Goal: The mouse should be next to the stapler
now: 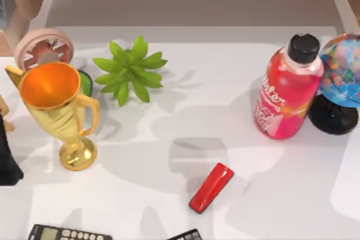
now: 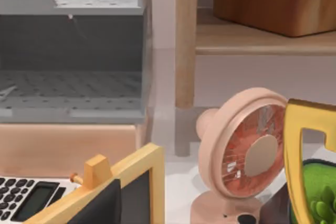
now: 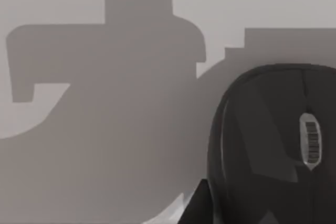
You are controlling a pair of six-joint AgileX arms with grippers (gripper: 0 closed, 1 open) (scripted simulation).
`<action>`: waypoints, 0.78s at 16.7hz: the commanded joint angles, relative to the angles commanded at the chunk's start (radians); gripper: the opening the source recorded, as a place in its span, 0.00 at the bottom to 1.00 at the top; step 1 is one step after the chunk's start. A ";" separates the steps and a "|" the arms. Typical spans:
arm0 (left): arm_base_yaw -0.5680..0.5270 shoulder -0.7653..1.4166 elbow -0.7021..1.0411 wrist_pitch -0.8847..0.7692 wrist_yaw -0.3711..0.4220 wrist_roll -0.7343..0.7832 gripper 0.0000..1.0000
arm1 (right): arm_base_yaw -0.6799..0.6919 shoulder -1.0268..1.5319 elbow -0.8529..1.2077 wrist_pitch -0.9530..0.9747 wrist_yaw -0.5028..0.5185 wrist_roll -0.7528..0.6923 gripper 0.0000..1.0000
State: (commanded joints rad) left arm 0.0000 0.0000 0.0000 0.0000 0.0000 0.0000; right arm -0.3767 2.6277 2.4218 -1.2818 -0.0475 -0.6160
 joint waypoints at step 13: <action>0.000 0.000 0.000 0.000 0.000 0.000 1.00 | 0.000 -0.001 0.000 0.000 0.000 0.001 0.00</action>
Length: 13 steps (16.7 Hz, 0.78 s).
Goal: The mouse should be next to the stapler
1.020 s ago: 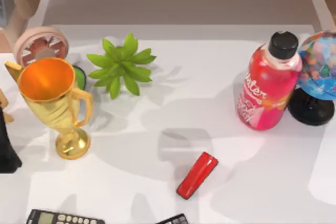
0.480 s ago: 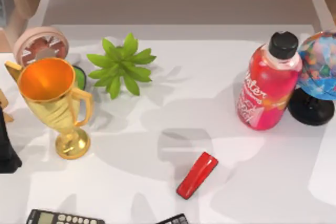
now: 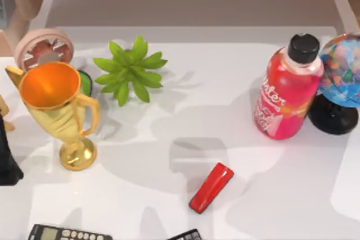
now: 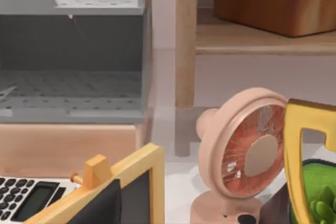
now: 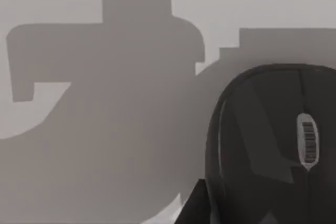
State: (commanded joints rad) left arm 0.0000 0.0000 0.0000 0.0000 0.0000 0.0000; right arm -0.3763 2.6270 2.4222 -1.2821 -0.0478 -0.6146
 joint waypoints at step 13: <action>0.000 0.000 0.000 0.000 0.000 0.000 1.00 | 0.196 -0.525 -0.231 -0.010 0.116 0.436 0.00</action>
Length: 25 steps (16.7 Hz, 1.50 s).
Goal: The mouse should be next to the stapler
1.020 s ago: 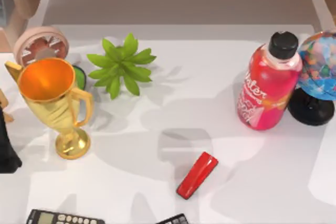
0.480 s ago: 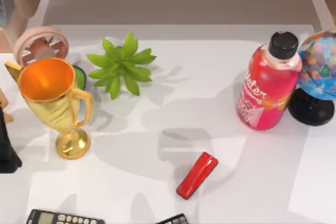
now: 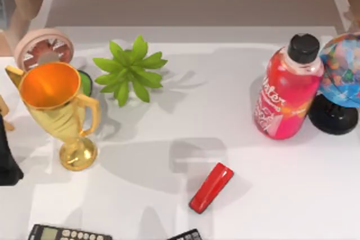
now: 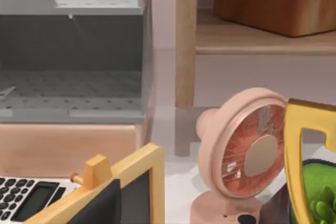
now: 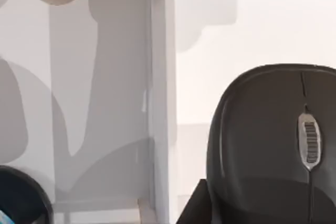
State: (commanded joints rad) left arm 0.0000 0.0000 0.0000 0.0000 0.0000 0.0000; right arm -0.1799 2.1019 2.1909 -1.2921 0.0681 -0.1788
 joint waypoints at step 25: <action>0.000 0.000 0.000 0.000 0.000 0.000 1.00 | 0.835 -0.393 -1.121 0.451 -0.010 0.815 0.00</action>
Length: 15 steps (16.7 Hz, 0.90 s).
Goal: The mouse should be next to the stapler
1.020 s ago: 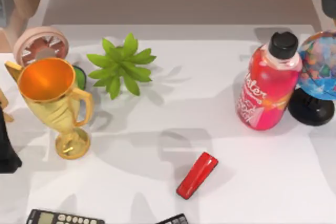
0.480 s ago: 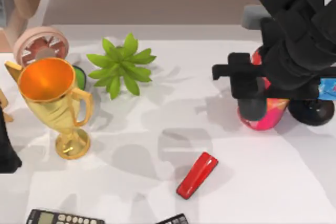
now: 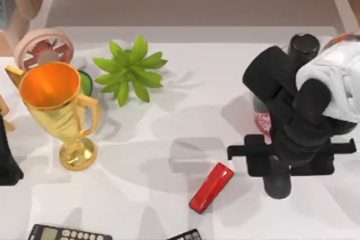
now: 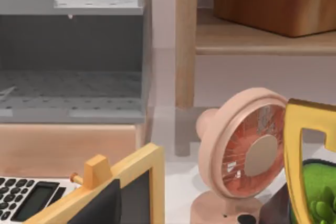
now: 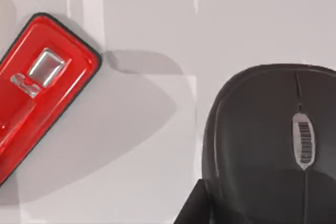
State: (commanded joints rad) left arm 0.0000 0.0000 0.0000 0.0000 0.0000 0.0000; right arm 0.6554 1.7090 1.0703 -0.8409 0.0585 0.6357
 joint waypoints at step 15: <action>0.000 0.000 0.000 0.000 0.000 0.000 1.00 | 0.000 -0.014 -0.004 0.028 0.004 0.001 0.00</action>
State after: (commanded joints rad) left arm 0.0000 0.0000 0.0000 0.0000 0.0000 0.0000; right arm 0.6551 1.6946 1.0662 -0.8133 0.0628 0.6363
